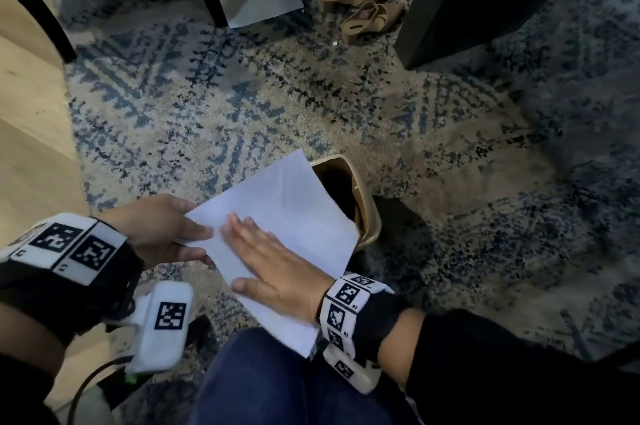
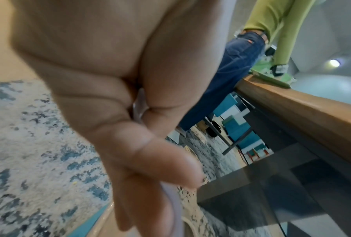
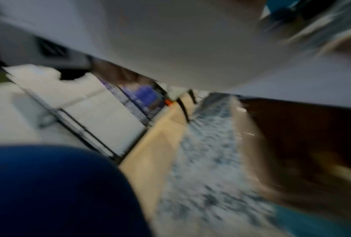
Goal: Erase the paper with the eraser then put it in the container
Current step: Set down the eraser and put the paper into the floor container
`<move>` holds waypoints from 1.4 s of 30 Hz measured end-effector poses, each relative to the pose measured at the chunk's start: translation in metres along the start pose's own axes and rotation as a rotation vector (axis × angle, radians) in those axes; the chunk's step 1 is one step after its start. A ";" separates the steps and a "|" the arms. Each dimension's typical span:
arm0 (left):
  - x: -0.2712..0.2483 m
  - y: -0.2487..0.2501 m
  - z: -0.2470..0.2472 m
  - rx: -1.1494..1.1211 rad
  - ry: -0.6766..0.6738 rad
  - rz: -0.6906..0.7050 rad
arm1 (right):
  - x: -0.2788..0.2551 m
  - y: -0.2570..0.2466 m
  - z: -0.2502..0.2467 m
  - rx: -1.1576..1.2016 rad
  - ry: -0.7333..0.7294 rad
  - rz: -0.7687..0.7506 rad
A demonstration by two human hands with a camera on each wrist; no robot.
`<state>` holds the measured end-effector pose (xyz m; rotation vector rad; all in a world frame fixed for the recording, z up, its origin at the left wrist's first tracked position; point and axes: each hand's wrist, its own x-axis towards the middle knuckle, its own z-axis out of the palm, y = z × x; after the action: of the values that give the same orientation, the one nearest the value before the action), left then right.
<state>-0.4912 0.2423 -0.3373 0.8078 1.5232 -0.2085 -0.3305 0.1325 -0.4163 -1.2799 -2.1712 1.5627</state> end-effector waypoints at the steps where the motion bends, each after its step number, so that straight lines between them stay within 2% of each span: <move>1: 0.000 0.000 -0.002 -0.016 -0.003 0.002 | -0.002 0.017 0.001 -0.024 -0.026 0.094; 4: -0.002 -0.001 -0.009 -0.038 0.013 -0.011 | -0.020 0.072 -0.012 -0.175 -0.018 0.531; 5: -0.003 -0.002 -0.011 -0.036 0.023 -0.019 | -0.026 0.081 -0.018 -0.192 0.033 0.618; 6: -0.002 -0.002 -0.012 -0.032 0.030 -0.026 | -0.030 0.083 -0.021 -0.177 0.079 0.640; 7: -0.002 -0.002 -0.011 -0.028 0.034 -0.030 | -0.030 0.079 -0.022 -0.137 0.117 0.590; 9: -0.001 0.000 -0.006 -0.019 0.022 -0.032 | -0.024 0.058 -0.018 -0.040 0.126 0.363; 11: 0.001 0.004 -0.001 -0.017 0.007 -0.031 | -0.017 0.040 -0.008 -0.008 0.027 0.189; 12: 0.001 0.005 -0.001 -0.016 0.004 -0.032 | -0.016 0.043 -0.005 -0.013 -0.024 0.177; 13: 0.002 0.006 -0.002 -0.015 0.005 -0.033 | -0.017 0.052 -0.005 -0.034 -0.059 0.230; 15: 0.001 0.007 -0.006 -0.011 0.013 -0.036 | -0.024 0.079 -0.010 -0.115 -0.095 0.487; 17: 0.001 0.007 -0.010 -0.002 0.019 -0.038 | -0.030 0.098 -0.020 -0.147 -0.043 0.711; 18: 0.001 0.007 -0.010 0.004 0.019 -0.042 | -0.031 0.099 -0.025 -0.130 0.013 0.726; 19: 0.001 0.007 -0.010 0.011 0.018 -0.046 | -0.028 0.093 -0.028 -0.096 0.068 0.669; 21: 0.002 0.008 -0.005 0.023 0.004 -0.053 | -0.016 0.063 -0.031 -0.008 0.136 0.427; 23: 0.003 0.009 0.001 0.027 -0.017 -0.053 | 0.000 0.031 -0.027 0.056 0.112 0.189; 25: 0.004 0.010 0.003 0.032 -0.027 -0.045 | 0.012 0.021 -0.020 0.082 0.059 0.079; 26: 0.003 0.010 0.002 0.033 -0.030 -0.042 | 0.014 0.027 -0.018 0.092 0.051 0.106; 27: 0.004 0.009 0.000 0.033 -0.034 -0.037 | 0.014 0.042 -0.018 0.111 0.046 0.197; 30: 0.002 0.009 -0.007 0.024 -0.028 -0.031 | -0.006 0.096 -0.023 0.154 0.049 0.701; 31: 0.003 0.009 -0.009 0.022 -0.024 -0.032 | -0.014 0.108 -0.026 0.174 0.069 0.812; 32: 0.002 0.009 -0.010 0.028 -0.017 -0.038 | -0.020 0.113 -0.026 0.204 0.107 0.838; 33: 0.003 0.009 -0.010 0.045 -0.025 -0.043 | -0.022 0.110 -0.027 0.233 0.162 0.787; 35: 0.003 0.011 -0.007 0.067 -0.048 -0.047 | -0.016 0.088 -0.027 0.246 0.235 0.558; 37: 0.005 0.012 -0.006 0.062 -0.065 -0.047 | -0.004 0.069 -0.024 0.201 0.206 0.349; 38: 0.005 0.013 -0.006 0.061 -0.066 -0.043 | 0.001 0.066 -0.022 0.179 0.167 0.300; 40: 0.009 0.011 -0.012 0.079 -0.058 -0.036 | 0.002 0.080 -0.019 0.167 0.056 0.379; 42: 0.007 0.011 -0.019 0.099 -0.072 -0.047 | -0.010 0.103 -0.019 0.146 -0.061 0.611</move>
<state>-0.4990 0.2636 -0.3374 0.8337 1.4737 -0.3467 -0.2579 0.1463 -0.4915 -1.9865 -1.7344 1.9372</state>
